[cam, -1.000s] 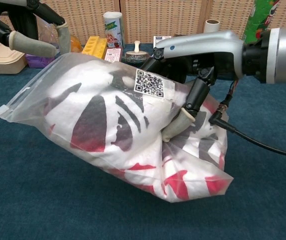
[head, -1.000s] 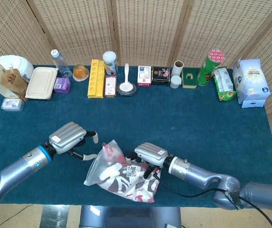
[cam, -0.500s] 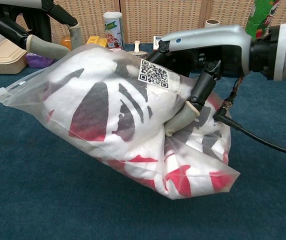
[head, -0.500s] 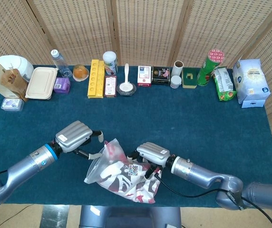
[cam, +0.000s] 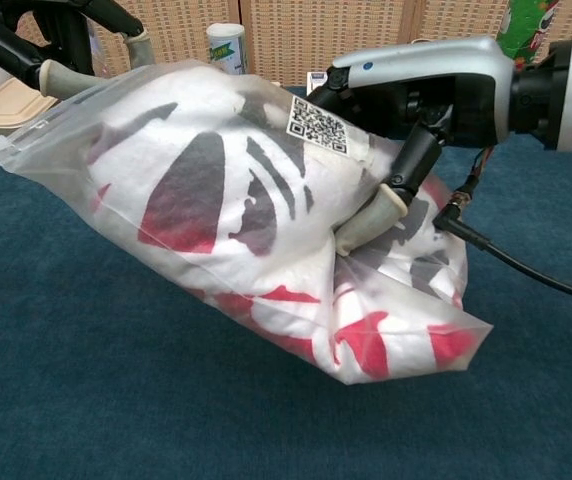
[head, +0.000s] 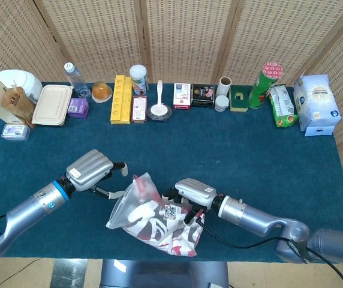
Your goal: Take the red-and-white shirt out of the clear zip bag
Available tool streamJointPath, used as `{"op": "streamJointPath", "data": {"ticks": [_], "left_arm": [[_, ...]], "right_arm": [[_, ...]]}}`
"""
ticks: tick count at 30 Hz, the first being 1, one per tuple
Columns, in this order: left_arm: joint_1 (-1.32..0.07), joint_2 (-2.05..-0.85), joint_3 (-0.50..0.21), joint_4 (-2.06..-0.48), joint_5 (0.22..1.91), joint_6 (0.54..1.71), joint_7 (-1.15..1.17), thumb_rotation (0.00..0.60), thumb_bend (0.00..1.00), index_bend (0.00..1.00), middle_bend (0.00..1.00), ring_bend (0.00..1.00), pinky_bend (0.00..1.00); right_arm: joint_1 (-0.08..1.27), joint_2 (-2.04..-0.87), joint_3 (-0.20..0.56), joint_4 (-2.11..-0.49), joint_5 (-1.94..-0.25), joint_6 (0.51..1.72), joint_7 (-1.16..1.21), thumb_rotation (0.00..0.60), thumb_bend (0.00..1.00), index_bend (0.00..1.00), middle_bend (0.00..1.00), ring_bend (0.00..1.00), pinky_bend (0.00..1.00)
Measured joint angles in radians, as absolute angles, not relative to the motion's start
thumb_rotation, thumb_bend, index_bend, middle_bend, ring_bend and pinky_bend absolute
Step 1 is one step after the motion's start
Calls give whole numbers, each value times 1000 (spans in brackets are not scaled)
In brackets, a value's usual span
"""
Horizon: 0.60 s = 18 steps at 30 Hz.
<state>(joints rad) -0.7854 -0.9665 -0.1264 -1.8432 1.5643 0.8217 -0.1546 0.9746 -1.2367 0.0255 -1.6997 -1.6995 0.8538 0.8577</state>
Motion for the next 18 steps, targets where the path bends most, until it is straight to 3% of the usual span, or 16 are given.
{"op": "streamJointPath", "data": {"ticks": [18], "left_arm": [[-836, -1049, -131, -1805, 1603, 850, -228, 257, 242, 419, 1000, 970, 872]], "right_arm": [[985, -1237, 13, -1714, -1698, 880, 868, 600, 153, 830, 852, 1000, 965]]}}
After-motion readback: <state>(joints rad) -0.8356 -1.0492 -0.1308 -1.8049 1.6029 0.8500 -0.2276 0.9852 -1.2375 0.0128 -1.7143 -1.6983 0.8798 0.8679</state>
